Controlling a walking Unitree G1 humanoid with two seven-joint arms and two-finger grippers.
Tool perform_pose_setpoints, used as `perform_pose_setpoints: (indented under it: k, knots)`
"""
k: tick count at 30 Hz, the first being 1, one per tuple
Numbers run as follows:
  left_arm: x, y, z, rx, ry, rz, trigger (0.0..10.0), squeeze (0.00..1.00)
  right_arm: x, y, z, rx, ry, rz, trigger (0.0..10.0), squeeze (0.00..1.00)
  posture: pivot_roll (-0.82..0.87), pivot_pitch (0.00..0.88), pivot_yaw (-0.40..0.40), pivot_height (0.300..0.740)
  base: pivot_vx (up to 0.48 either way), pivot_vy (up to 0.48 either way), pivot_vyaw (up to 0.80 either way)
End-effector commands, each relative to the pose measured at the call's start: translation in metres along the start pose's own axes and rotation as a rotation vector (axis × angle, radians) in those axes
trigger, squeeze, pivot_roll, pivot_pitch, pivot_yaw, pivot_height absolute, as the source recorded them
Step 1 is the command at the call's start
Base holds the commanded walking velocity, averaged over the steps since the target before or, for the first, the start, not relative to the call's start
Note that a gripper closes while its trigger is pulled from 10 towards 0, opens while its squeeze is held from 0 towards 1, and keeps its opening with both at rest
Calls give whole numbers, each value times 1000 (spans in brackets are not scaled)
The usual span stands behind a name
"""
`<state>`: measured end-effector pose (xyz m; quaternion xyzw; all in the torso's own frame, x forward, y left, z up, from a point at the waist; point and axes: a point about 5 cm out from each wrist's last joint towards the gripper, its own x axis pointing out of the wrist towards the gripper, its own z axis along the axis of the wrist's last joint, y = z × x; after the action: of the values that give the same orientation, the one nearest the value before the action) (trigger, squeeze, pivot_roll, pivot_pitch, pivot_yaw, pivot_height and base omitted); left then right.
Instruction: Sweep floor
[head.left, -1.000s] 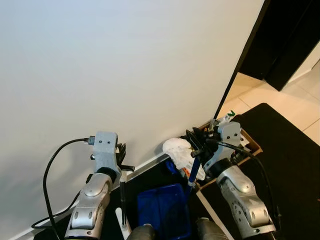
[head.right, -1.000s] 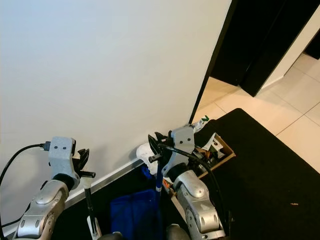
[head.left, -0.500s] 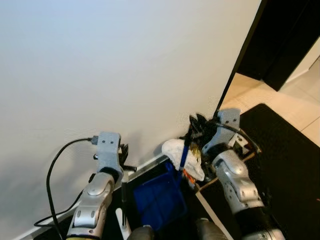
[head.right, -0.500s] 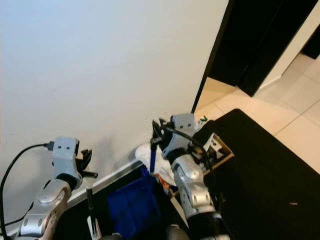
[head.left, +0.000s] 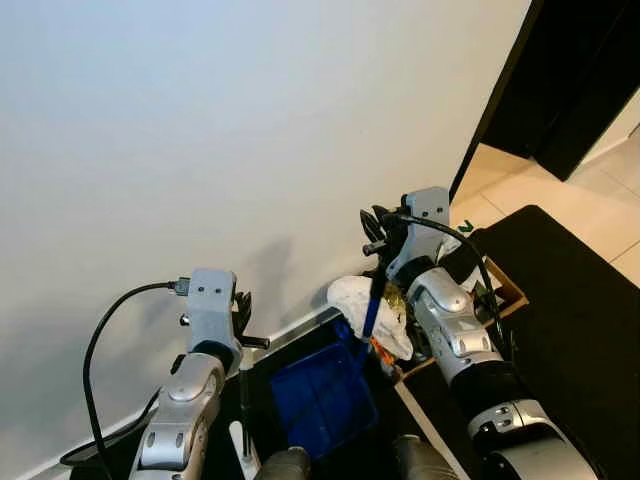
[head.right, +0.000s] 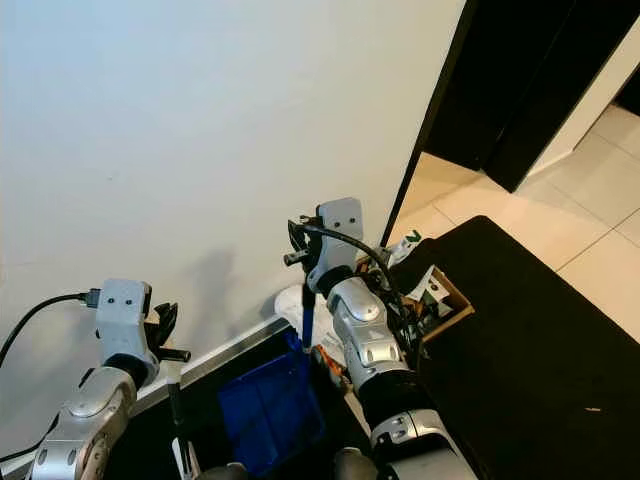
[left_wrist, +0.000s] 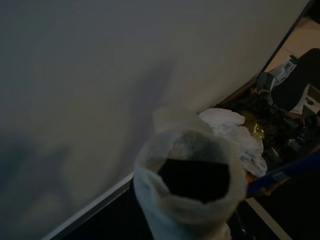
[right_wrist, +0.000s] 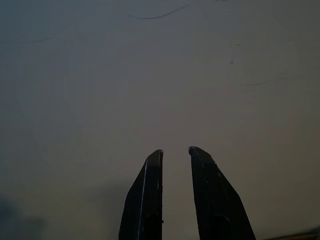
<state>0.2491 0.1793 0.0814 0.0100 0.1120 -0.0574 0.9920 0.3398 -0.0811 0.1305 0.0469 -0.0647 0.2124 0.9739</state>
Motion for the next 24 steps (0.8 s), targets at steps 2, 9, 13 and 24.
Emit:
perform_pose_setpoints:
  k: [2,9,13,24]
  knots:
    - [-3,0,-4,9,16,11,10000,0,-7,-1,-9,-7,17,-7,10000,0,192,155,-6,740,0,0,0]
    - [1,1,-7,20,24,8,10000,0,-51,0,9,-149,-145,-112,10000,0,140,140,2,740,0,0,0]
    - [5,-3,-8,24,28,-11,10000,0,-68,4,19,-167,-191,-107,10000,0,121,138,10,740,0,0,0]
    - [11,-5,-6,32,25,-31,10000,0,-77,-2,24,-195,-178,-164,10000,0,105,132,14,740,0,0,0]
